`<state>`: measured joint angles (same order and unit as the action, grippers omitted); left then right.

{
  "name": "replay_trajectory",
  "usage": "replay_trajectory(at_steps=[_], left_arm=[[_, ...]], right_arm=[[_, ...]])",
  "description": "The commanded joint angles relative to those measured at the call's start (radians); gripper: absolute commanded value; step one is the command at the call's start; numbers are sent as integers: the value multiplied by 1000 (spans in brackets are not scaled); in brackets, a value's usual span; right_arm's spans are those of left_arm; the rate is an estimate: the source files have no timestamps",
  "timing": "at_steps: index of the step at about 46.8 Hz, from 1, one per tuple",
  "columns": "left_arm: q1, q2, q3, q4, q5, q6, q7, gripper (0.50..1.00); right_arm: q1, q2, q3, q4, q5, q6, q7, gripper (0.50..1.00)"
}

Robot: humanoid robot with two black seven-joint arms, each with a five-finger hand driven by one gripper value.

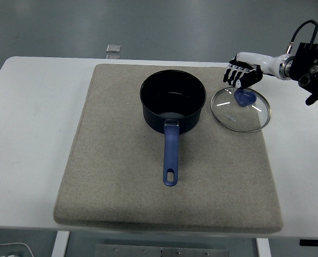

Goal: Lift the pot lid and place it to the right of the pot.

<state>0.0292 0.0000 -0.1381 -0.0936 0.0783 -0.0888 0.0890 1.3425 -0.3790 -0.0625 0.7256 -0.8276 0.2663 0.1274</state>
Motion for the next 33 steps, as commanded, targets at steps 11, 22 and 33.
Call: replay_trajectory(at_steps=[11, 22, 33], left_arm=[[0, 0, 0, 0, 0, 0, 0, 1000], [0, 0, 0, 0, 0, 0, 0, 1000], [0, 0, 0, 0, 0, 0, 0, 1000]], right_arm=[[-20, 0, 136, -11, 310, 80, 3, 723], [-52, 5, 139, -41, 633, 54, 5, 772], [-89, 34, 144, -92, 883, 63, 5, 793]])
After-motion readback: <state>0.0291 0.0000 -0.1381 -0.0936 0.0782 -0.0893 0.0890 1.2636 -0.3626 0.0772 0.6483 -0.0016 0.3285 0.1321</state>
